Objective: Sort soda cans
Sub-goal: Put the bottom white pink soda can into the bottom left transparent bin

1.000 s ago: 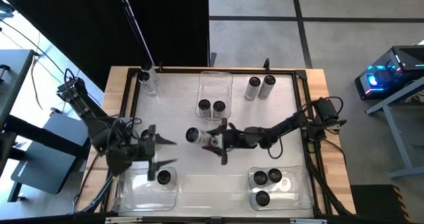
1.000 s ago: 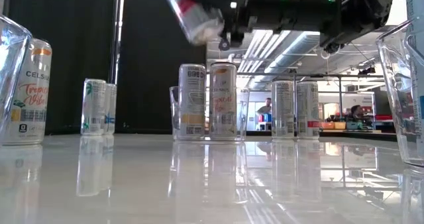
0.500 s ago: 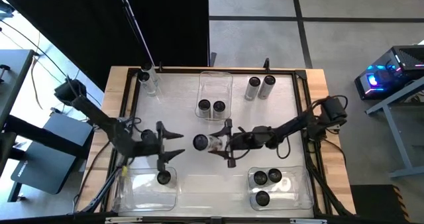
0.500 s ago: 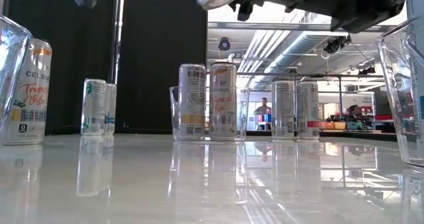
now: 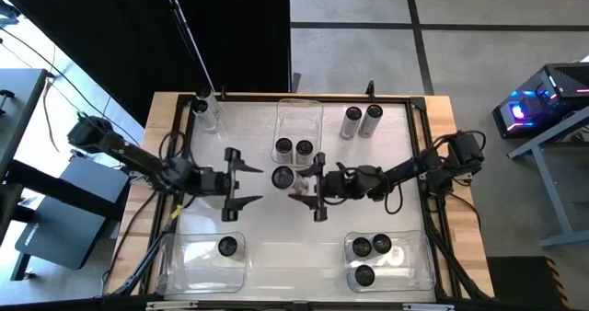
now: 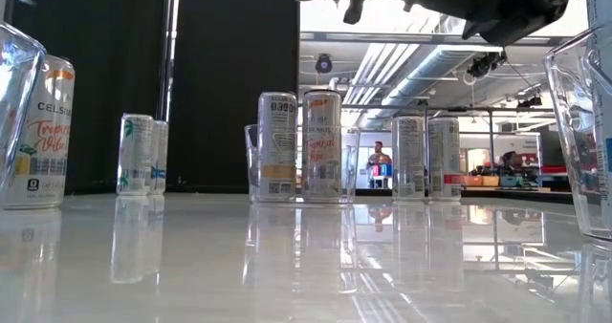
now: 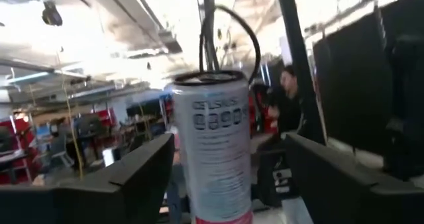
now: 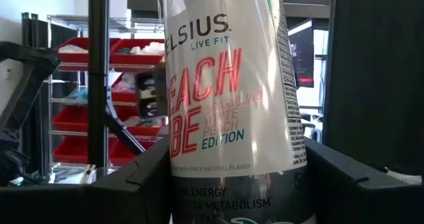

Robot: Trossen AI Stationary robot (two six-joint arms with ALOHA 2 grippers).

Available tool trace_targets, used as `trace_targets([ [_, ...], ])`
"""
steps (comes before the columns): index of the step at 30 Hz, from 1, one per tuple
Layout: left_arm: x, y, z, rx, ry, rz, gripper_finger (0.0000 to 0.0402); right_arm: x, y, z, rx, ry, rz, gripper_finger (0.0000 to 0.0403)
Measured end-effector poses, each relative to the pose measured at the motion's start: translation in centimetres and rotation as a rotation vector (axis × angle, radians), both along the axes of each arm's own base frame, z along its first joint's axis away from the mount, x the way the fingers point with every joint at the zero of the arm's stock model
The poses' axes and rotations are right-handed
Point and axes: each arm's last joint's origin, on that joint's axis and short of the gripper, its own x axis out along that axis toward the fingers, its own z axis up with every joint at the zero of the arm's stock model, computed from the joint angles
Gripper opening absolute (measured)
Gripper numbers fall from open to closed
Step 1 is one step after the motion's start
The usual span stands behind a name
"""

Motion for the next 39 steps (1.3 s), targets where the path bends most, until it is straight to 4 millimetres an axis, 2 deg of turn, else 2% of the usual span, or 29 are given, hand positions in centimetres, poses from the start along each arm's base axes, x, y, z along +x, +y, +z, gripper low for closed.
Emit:
trace_targets([
  [10,2.6,0.4,4.1,0.106,0.264,0.087,0.0335,0.5,-0.4,-0.4,0.004,0.069,0.011,0.0238],
  [15,2.8,0.5,6.0,0.122,0.342,0.093,0.0338,0.6,-0.4,-0.7,0.015,0.107,0.005,0.0238],
  [24,2.7,0.8,8.3,0.089,0.522,0.062,0.0338,0.7,-0.4,-1.2,0.023,0.153,-0.004,0.0238],
  [30,3.9,1.0,7.2,0.074,0.588,0.066,0.0337,0.7,-0.4,-1.3,0.024,0.162,-0.006,0.0238],
  [34,4.2,0.8,7.1,0.080,0.574,0.053,0.0336,0.7,-0.3,-1.3,0.020,0.162,0.000,0.0238],
  [39,4.2,0.7,7.0,0.067,0.583,0.046,0.0309,0.7,-0.3,-1.3,0.021,0.161,0.000,0.0238],
])
